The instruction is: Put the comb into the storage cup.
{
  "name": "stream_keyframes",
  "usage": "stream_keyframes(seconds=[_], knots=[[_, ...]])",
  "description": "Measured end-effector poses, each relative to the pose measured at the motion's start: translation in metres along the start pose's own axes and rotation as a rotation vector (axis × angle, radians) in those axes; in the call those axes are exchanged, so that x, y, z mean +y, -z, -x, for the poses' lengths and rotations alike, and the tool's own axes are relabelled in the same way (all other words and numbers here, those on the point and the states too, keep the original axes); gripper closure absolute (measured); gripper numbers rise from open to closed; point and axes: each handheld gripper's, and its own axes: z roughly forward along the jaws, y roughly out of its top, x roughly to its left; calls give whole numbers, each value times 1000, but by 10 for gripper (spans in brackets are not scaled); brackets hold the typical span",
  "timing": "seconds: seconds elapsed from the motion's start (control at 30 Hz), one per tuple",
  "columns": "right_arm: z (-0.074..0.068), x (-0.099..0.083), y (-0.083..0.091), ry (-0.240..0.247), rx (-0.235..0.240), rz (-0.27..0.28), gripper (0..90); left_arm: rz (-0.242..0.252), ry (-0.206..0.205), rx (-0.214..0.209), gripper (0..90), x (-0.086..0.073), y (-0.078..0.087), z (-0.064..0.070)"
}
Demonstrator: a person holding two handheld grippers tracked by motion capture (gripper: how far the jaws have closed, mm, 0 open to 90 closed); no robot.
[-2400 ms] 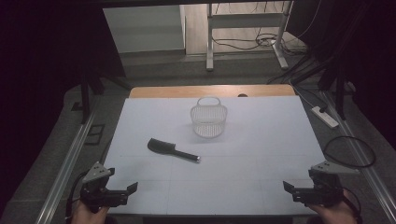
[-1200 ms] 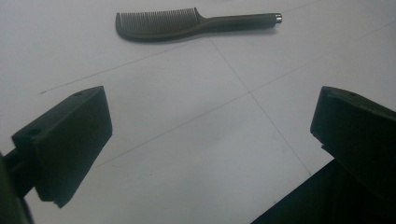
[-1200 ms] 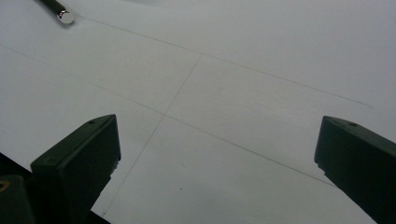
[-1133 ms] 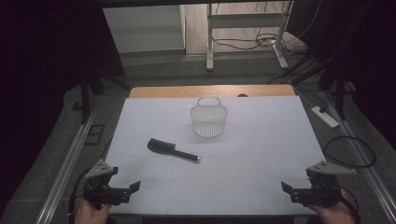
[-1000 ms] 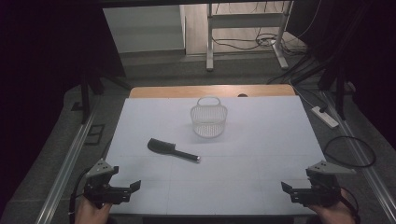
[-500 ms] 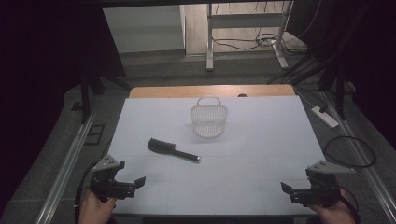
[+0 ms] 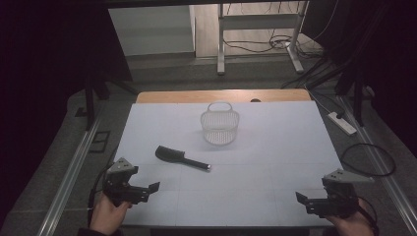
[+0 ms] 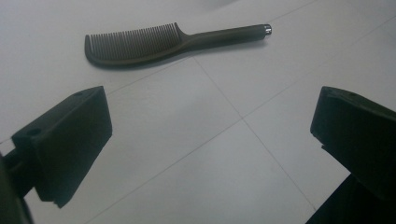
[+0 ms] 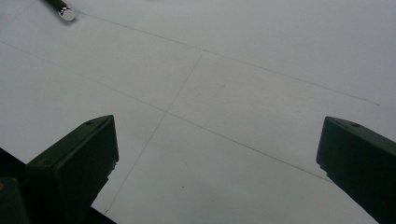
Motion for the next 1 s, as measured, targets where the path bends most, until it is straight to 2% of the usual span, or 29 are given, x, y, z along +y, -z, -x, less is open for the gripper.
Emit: stream_keyframes(seconds=[0.6, 1.0], knots=[[0, 0, -1, 6, 0, -5, 0, -60, -16, -38, 0, 25, -25, 3], [-1, 0, -1, 14, -1, -14, 0, -62, -14, -48, 0, 42, -39, 5]])
